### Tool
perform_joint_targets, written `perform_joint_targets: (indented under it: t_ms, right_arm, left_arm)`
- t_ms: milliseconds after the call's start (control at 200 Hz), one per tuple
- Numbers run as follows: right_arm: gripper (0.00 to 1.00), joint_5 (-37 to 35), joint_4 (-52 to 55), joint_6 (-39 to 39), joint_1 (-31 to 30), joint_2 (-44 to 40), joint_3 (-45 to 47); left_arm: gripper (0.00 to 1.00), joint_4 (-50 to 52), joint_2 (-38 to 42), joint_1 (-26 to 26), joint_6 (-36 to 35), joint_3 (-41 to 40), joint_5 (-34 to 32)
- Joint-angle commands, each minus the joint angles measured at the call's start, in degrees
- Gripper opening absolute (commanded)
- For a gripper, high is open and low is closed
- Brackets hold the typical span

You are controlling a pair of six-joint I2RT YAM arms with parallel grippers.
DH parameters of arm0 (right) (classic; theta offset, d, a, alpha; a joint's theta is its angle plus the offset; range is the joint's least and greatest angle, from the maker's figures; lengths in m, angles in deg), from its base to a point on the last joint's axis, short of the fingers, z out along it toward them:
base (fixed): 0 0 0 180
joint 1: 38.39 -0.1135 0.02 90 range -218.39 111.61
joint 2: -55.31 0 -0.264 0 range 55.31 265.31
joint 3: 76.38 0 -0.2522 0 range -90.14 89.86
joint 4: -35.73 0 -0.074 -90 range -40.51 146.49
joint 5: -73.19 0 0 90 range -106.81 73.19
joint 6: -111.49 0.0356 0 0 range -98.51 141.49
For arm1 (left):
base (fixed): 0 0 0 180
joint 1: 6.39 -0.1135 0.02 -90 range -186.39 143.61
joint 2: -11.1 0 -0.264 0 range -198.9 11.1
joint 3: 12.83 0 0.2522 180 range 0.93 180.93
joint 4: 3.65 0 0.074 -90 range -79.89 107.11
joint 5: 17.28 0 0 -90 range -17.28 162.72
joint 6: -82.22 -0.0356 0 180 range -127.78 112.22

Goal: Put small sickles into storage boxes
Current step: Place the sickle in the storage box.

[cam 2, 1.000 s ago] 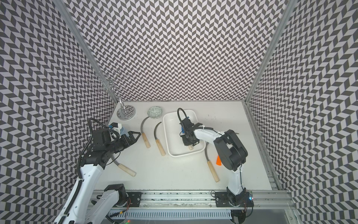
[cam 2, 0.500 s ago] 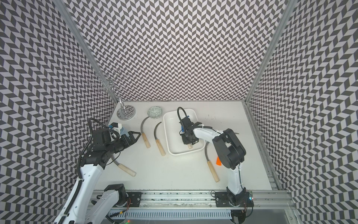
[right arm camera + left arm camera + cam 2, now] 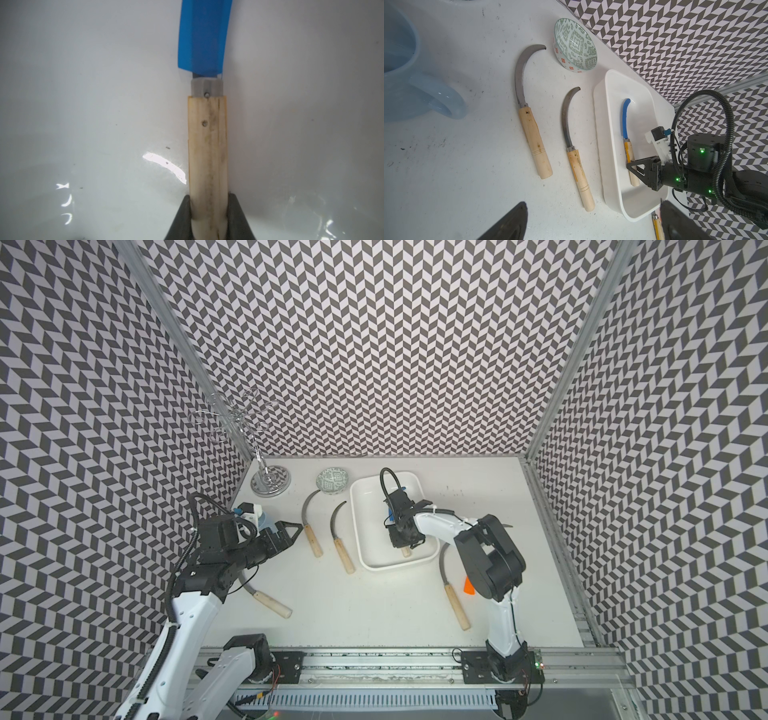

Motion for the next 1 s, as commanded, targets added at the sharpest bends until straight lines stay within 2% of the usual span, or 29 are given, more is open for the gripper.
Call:
perform_joint_targets:
  t_ms: [0, 85, 170, 461, 681, 881, 997]
  right_arm:
    - [0.21, -0.2, -0.2, 0.8, 0.3, 0.4, -1.1]
    - [0.23, -1.4, 0.5, 1.0, 0.3, 0.3, -1.4]
    - [0.29, -2.1, 1.0, 0.8, 0.3, 0.4, -1.5]
    - [0.32, -3.5, 2.0, 0.5, 0.3, 0.0, -1.8]
    - [0.58, -3.0, 1.5, 0.3, 0.3, -0.7, -1.6]
    - [0.71, -2.5, 2.1, 0.4, 0.2, -2.4, -3.1]
    - [0.83, -2.6, 2.4, 0.7, 0.0, -4.0, -3.8]
  left_arm:
    - [1.00, -1.4, 0.8, 0.2, -0.7, -0.6, 0.5]
    - [0.99, -1.4, 0.8, 0.2, -0.7, -0.5, 0.6]
    - [0.99, -1.4, 0.9, 0.2, -0.8, -0.6, 0.6]
    - [1.00, -1.4, 0.8, 0.2, -0.8, -0.6, 0.7]
    - [1.00, -1.4, 0.9, 0.2, -0.8, -0.5, 0.9]
    - [1.00, -1.5, 0.8, 0.2, -0.9, -0.4, 0.9]
    - [1.00, -1.4, 0.8, 0.2, -0.9, -0.5, 0.9]
